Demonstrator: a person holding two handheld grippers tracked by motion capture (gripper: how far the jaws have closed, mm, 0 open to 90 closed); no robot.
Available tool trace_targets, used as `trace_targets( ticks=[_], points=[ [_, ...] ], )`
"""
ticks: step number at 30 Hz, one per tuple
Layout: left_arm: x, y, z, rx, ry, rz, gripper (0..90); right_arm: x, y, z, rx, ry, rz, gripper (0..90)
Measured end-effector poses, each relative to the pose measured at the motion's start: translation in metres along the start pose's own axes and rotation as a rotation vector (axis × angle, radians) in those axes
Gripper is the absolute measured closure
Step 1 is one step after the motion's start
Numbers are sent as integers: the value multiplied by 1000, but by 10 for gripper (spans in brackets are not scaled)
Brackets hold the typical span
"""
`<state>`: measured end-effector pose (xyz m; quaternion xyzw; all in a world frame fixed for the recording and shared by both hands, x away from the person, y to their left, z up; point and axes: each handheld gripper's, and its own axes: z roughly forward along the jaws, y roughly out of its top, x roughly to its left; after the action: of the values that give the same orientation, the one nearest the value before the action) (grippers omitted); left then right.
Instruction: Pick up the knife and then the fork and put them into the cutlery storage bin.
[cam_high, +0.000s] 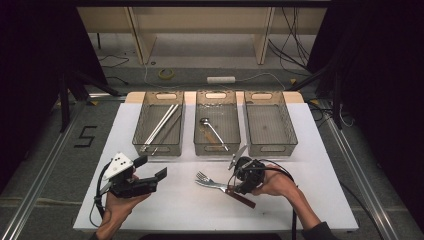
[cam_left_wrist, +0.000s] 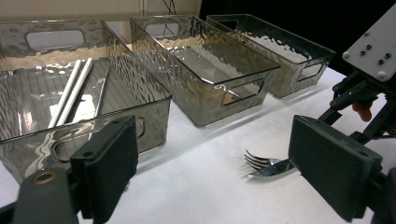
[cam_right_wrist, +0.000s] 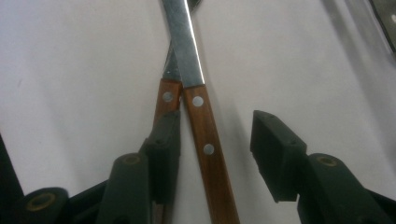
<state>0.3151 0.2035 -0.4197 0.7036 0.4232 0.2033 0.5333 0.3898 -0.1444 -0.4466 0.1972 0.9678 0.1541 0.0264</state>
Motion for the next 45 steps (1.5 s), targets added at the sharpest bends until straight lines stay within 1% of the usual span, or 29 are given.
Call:
trace_targets(
  ticks=[3,4,6,7,10,13,14,15,19,20,24,25,26,28,30,31,33,34,37,39,40,41,43,45],
  points=[
    [0,0,0,1,0,0,155,0,0,3,16,-5,-13,579],
    [0,0,0,0,0,-1,155,1,0,4,24,-6,-10,593],
    [0,0,-1,1,0,0,155,0,0,6,32,-8,-26,621],
    [0,0,-1,1,0,0,155,1,0,7,35,-9,-21,632],
    [0,0,0,0,-1,-1,155,1,1,9,40,-7,-28,659],
    [0,0,0,1,0,0,155,2,1,10,46,-2,-35,676],
    [0,0,0,1,0,-1,155,2,1,10,49,-1,-44,682],
    [0,0,0,0,0,-1,155,2,1,11,51,0,-41,688],
    [0,0,0,0,1,-1,155,3,2,13,68,2,-50,701],
    [0,0,0,1,0,-1,155,4,3,13,67,1,-45,709],
    [0,0,0,0,2,0,155,5,3,13,66,-2,-63,723],
    [0,0,0,0,1,0,155,5,3,14,62,-1,-57,725],
    [0,0,0,0,2,0,155,5,3,13,68,-5,-71,729],
    [0,0,0,0,2,-1,155,6,3,13,72,-6,-76,734],
    [0,0,0,1,1,-1,155,6,3,13,73,-9,-98,740],
    [0,0,0,1,2,0,155,7,3,13,75,-7,-90,744],
    [0,0,-1,1,1,0,155,7,3,13,67,-12,-113,754],
    [0,0,-1,0,1,0,155,7,3,13,72,-11,-135,759],
    [0,0,-1,1,2,1,155,9,3,13,67,-13,-146,768],
    [0,0,-1,0,2,-1,155,9,2,12,66,-13,-167,771],
    [0,0,-1,2,2,1,155,10,2,12,65,-12,-154,771],
    [0,0,-1,0,2,0,155,10,2,12,64,-11,-153,772],
    [0,0,-1,0,2,1,155,10,1,11,63,-15,-168,772],
    [0,0,-1,2,3,1,155,9,1,9,48,-9,-176,773]
  ],
)
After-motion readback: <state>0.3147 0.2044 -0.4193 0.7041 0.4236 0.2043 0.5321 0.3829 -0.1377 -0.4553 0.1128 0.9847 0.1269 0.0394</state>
